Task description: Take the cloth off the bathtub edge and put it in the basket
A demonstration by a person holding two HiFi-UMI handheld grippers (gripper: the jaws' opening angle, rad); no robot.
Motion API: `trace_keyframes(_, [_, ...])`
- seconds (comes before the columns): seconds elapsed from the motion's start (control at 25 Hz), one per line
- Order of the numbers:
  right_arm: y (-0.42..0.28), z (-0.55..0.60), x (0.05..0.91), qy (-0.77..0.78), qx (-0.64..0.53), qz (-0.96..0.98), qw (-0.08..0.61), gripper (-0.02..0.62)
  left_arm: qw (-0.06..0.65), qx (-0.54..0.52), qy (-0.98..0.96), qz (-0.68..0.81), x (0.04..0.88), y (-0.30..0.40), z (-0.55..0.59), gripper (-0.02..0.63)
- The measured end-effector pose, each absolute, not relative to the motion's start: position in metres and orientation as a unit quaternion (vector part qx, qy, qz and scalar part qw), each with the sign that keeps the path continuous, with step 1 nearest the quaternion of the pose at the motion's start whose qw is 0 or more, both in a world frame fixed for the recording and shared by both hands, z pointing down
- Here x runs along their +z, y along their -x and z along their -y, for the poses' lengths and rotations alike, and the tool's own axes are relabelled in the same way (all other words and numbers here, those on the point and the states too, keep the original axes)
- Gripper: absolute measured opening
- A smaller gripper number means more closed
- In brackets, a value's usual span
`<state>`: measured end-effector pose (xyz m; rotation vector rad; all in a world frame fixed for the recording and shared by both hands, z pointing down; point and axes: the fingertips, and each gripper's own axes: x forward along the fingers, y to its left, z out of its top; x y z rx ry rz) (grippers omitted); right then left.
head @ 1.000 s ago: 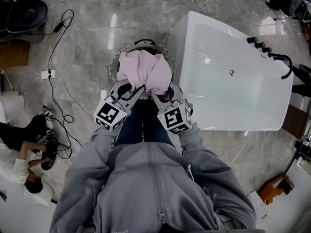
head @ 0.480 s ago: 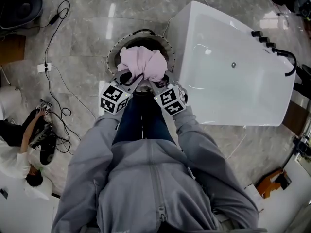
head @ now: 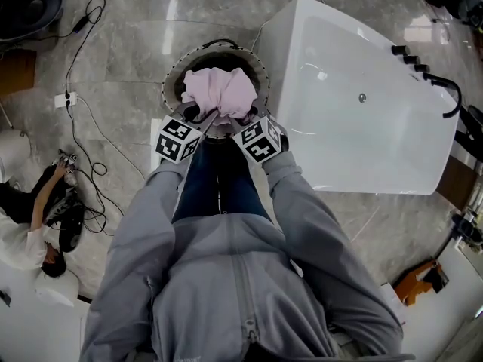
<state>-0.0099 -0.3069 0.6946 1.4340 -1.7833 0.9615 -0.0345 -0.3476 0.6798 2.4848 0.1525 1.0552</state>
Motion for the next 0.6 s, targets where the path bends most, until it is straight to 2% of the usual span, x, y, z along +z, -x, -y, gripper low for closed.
trace_keyframes(0.24, [0.001, 0.295, 0.717, -0.535, 0.401, 0.652, 0.358, 0.157, 0.240, 0.440, -0.864, -0.037, 0.706, 0.049, 0.349, 0.175])
trace_keyframes(0.36, [-0.002, 0.290, 0.722, -0.536, 0.420, 0.644, 0.348, 0.214, 0.252, 0.477, -0.842, -0.028, 0.720, 0.063, 0.348, 0.245])
trace_keyframes(0.44, [-0.005, 0.289, 0.722, -0.538, 0.426, 0.642, 0.342, 0.239, 0.252, 0.488, -0.836, -0.018, 0.725, 0.069, 0.348, 0.245])
trace_keyframes(0.6, [-0.007, 0.286, 0.723, -0.542, 0.428, 0.639, 0.339, 0.244, 0.253, 0.492, -0.833, -0.011, 0.728, 0.074, 0.346, 0.245])
